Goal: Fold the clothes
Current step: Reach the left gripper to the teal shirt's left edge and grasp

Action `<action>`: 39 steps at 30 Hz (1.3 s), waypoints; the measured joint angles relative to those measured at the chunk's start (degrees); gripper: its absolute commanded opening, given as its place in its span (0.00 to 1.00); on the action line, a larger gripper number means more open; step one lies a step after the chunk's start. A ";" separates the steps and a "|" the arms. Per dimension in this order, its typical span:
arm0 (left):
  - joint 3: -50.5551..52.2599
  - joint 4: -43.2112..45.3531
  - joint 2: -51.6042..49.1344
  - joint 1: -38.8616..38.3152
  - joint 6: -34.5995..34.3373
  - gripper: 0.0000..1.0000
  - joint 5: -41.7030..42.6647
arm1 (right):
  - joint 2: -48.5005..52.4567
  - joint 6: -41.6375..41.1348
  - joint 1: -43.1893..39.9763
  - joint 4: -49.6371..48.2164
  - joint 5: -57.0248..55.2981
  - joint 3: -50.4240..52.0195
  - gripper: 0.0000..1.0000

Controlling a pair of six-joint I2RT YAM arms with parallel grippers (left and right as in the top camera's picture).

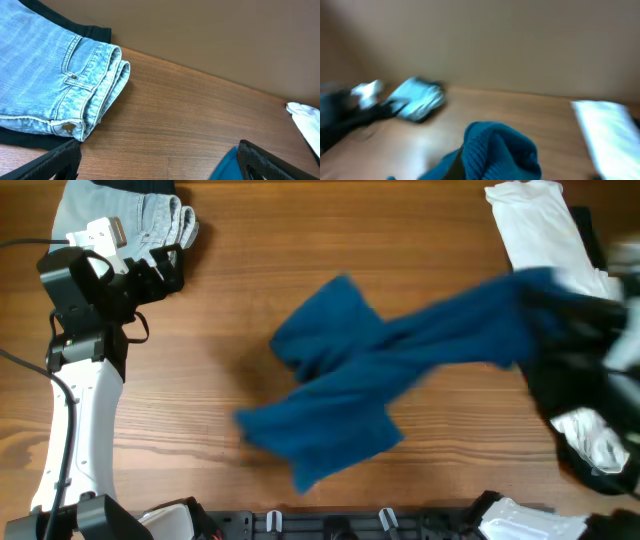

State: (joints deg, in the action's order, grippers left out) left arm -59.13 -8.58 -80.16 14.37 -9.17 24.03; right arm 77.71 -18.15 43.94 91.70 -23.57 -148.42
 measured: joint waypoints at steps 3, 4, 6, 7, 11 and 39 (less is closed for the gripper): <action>0.00 0.00 0.00 0.00 0.02 1.00 0.96 | -1.09 -1.25 -6.86 0.92 -4.24 -0.20 0.04; 0.00 0.00 0.00 0.00 0.00 1.00 1.25 | -0.68 -1.33 -8.74 0.92 -4.94 -0.07 0.04; 0.00 0.00 0.00 -0.20 0.00 1.00 1.42 | 0.59 -1.29 -12.00 0.94 -5.27 0.15 0.04; 0.00 -0.02 0.00 -0.46 0.02 1.00 1.60 | 1.60 -1.11 -13.92 0.92 -5.25 0.20 0.04; 0.00 -1.31 0.00 -4.68 0.59 1.00 2.45 | 6.25 0.33 -19.32 0.90 -3.61 0.28 0.04; -0.33 -11.76 -15.63 -34.75 17.53 0.98 -5.05 | 42.47 10.99 -50.05 -7.06 26.18 0.85 0.05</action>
State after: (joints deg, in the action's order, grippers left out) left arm -59.46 -20.34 -95.79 -20.38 8.36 18.98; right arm 120.18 -7.16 -6.11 84.64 2.61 -147.57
